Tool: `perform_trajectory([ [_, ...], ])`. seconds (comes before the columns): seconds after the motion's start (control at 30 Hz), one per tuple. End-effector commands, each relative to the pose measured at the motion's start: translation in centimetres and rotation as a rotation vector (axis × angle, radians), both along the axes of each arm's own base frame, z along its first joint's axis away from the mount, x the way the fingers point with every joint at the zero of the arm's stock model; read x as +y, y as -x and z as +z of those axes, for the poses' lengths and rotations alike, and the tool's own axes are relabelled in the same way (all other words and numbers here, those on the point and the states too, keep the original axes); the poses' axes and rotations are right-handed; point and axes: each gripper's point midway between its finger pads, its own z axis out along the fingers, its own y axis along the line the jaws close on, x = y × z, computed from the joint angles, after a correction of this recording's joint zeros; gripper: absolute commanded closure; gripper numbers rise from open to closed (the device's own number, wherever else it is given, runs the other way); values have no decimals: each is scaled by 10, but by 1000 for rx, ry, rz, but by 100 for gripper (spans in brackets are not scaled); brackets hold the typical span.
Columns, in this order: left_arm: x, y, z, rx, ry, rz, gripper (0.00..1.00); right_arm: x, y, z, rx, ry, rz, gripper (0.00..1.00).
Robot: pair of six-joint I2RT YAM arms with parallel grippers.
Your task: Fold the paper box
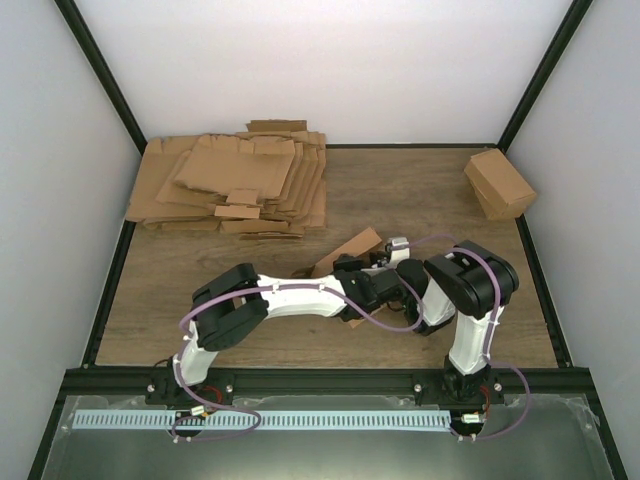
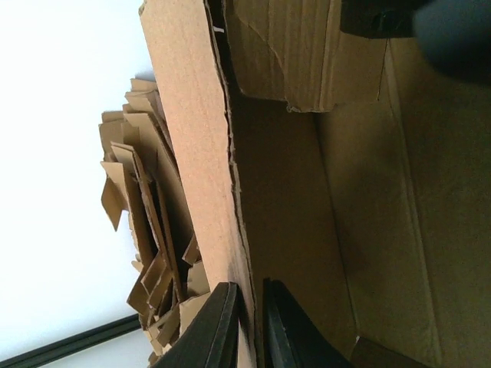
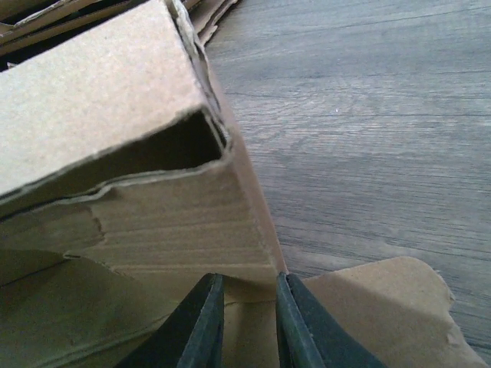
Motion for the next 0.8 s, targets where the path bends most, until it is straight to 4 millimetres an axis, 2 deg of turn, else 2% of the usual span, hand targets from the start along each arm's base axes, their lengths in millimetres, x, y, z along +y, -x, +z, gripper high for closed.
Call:
perform_trajectory([
  [0.0, -17, -2, 7, 67, 115, -27, 89, 9, -3, 15, -68, -14, 25, 79],
  [0.1, -12, -6, 8, 86, 118, -19, 89, 13, -2, 17, -75, -4, 48, 74],
  [0.23, -6, -9, 4, 92, 96, -14, 89, 17, -2, 24, -88, -34, 103, 62],
  [0.4, -1, -13, -3, 89, 68, -8, 92, 8, -2, 33, -101, -101, 131, 50],
  [0.63, 2, -15, -7, 94, 57, -12, 93, 2, -7, 37, -100, -147, 138, 41],
  [0.77, 3, -15, -10, 97, 46, -12, 94, 2, -13, 36, -80, -186, 166, 40],
])
